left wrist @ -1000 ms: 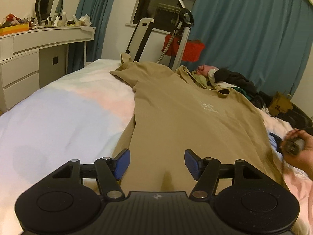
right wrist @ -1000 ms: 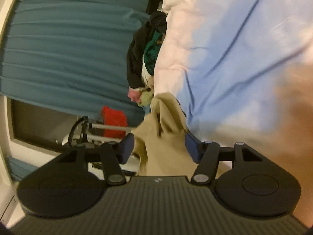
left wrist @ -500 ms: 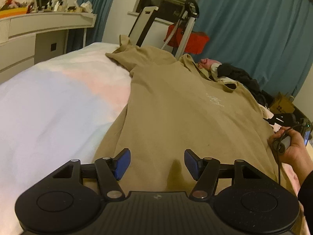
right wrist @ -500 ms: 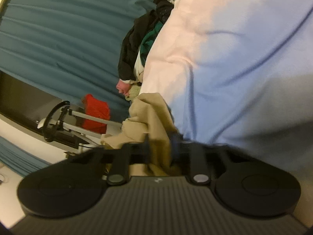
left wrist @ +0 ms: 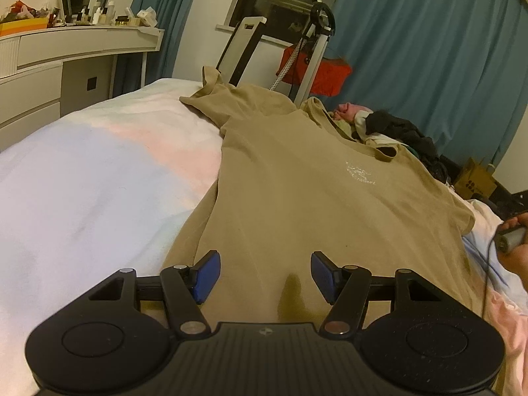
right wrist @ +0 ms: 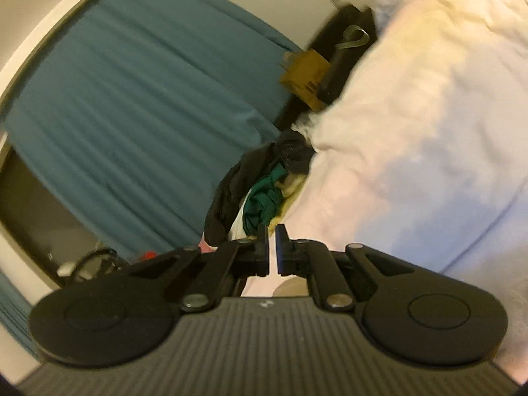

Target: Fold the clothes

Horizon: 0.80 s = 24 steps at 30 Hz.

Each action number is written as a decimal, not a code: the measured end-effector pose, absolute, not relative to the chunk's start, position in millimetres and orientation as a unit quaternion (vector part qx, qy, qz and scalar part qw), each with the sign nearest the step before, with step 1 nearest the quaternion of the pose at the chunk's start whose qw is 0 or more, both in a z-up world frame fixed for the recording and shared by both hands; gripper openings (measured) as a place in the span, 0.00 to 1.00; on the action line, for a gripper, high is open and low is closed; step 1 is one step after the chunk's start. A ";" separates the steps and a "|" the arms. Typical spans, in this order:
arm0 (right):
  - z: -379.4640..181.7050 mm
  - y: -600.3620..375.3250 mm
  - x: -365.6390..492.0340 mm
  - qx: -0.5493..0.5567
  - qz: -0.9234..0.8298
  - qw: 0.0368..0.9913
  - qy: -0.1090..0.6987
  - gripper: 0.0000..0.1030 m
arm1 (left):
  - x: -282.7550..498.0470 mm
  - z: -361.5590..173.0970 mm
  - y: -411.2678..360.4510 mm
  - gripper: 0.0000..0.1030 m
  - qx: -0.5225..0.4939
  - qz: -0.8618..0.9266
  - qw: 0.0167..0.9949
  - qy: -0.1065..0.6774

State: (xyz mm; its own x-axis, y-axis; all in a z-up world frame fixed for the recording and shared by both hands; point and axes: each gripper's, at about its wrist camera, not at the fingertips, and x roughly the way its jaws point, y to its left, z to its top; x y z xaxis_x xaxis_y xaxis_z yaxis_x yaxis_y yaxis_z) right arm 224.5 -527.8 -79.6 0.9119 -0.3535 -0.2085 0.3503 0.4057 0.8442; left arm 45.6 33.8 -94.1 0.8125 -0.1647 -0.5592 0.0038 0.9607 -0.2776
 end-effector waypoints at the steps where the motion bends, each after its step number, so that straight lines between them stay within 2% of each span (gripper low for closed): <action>1: -82.1 -530.8 224.3 0.517 -0.203 0.831 0.014 0.13 | 45.7 -93.8 33.2 0.61 -0.133 -0.045 0.942 0.303; 3: -91.6 -532.5 225.4 0.537 -0.183 0.822 0.056 0.40 | 44.7 -92.2 32.7 0.61 -0.132 -0.047 0.943 0.302; 4: -96.9 -530.3 226.3 0.544 -0.166 0.819 0.077 0.68 | 43.8 -91.2 32.7 0.61 -0.132 -0.048 0.943 0.301; 5: -102.3 -528.1 227.2 0.550 -0.150 0.816 0.098 0.84 | 43.1 -90.4 32.8 0.61 -0.133 -0.048 0.943 0.300; 9: -125.8 -521.8 230.8 0.586 -0.070 0.792 0.156 0.84 | 39.2 -87.8 32.8 0.62 -0.140 -0.054 0.941 0.304; 15: -149.3 -517.1 258.5 0.609 -0.016 0.773 0.177 0.84 | 30.9 -85.2 29.9 0.63 -0.144 -0.066 0.940 0.302; 24: -160.4 -487.9 299.1 0.586 0.009 0.795 0.156 0.82 | 42.4 -97.4 28.4 0.63 -0.157 -0.072 0.932 0.319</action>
State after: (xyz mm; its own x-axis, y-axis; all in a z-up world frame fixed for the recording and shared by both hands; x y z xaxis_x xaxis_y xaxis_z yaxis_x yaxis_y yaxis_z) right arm 299.1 -487.9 -160.4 0.9513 0.1973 -0.2370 0.1679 0.3133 0.9347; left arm 42.4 28.4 -97.4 0.7859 -0.2351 -0.5719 0.0342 0.9400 -0.3395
